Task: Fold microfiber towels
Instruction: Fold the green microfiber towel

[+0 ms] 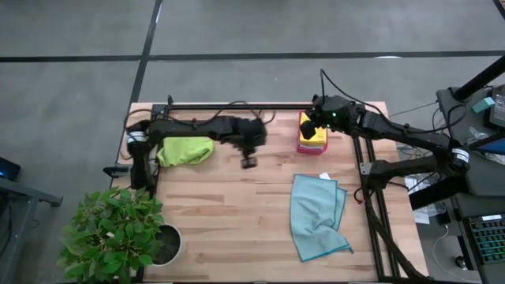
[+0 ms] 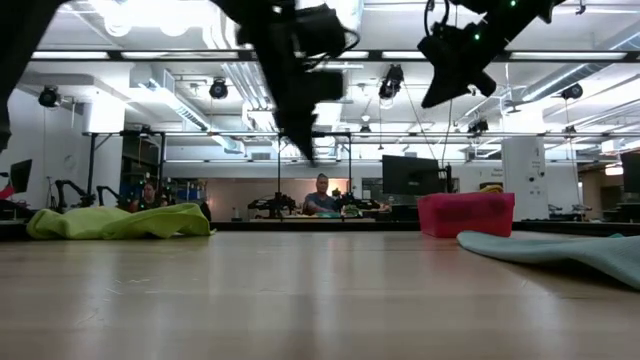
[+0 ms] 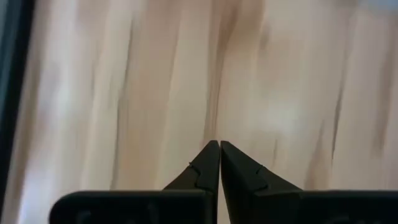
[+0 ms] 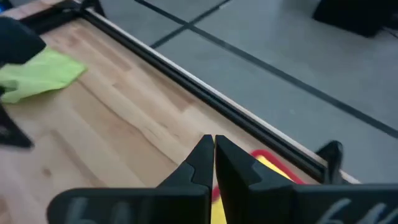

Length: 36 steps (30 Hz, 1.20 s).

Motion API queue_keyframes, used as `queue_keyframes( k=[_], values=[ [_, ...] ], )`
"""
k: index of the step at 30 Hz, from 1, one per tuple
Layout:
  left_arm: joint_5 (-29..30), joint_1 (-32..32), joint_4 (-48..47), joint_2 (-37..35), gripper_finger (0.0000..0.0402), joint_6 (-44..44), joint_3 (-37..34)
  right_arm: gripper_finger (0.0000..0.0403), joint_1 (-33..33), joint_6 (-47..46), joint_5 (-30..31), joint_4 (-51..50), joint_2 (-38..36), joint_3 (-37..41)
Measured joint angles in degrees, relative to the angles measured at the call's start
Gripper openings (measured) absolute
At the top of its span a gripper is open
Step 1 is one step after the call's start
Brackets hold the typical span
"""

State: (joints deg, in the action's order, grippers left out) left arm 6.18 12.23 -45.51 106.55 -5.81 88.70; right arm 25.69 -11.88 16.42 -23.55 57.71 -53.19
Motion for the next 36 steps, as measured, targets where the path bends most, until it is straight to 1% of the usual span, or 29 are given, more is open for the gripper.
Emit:
queue_keyframes(
  k=[3, 7, 10, 14, 17, 21, 24, 27, 29, 32, 33, 36],
  values=[
    [3.51, -0.87, -5.75, -4.70, 0.0000, 7.25, -7.19, 0.0009, -1.75, 0.63, 0.13, 1.16, -0.06, 0.02],
    [4.61, -1.20, -6.07, -11.80, 0.0000, 16.97, -18.30, 0.0009, -3.22, 1.46, 0.13, 1.56, 0.46, 0.02],
    [4.67, -1.14, -6.63, -16.33, 0.0000, 21.46, -25.87, 0.0009, -3.47, 1.55, 0.11, 1.56, 0.80, 0.02],
    [4.69, -1.07, -6.65, -22.05, 0.0000, 28.13, -33.45, 0.0009, -3.45, 2.11, 0.13, 1.57, 1.32, 0.03],
    [4.98, -0.96, -6.65, -24.97, 0.0000, 30.77, -37.86, 0.0009, -3.45, 2.23, 0.14, 1.66, 1.60, 0.07],
    [5.09, -0.83, -6.54, -26.10, 0.0010, 32.53, -41.05, 0.0009, -3.45, 2.23, 0.12, 1.80, 1.94, 0.07],
    [5.11, -0.70, -5.53, -25.60, 0.0037, 32.48, -41.58, 0.0009, -3.45, 2.31, 0.13, 1.96, 2.09, 0.07],
    [5.27, -0.59, -5.11, -25.13, 0.0073, 32.48, -41.55, 0.0009, -3.45, 2.36, 0.11, 1.99, 2.31, 0.07],
    [6.95, -0.59, -3.33, -25.03, 0.0098, 32.53, -41.47, 0.0009, -3.45, 2.43, 0.11, 2.01, 2.41, 0.07],
    [12.19, -0.59, -1.86, -24.75, 0.0129, 32.56, -41.90, 0.0009, -3.45, 2.44, 0.11, 1.99, 2.41, 0.07],
    [13.07, -0.58, -0.76, -24.54, 0.0137, 32.54, -42.07, 0.0009, -3.45, 2.44, 0.11, 1.99, 2.41, 0.07],
    [13.20, -0.57, 0.60, -24.10, 0.0148, 32.50, -42.41, 0.0009, -3.45, 2.45, 0.10, 1.93, 2.41, 0.07]
  ],
)
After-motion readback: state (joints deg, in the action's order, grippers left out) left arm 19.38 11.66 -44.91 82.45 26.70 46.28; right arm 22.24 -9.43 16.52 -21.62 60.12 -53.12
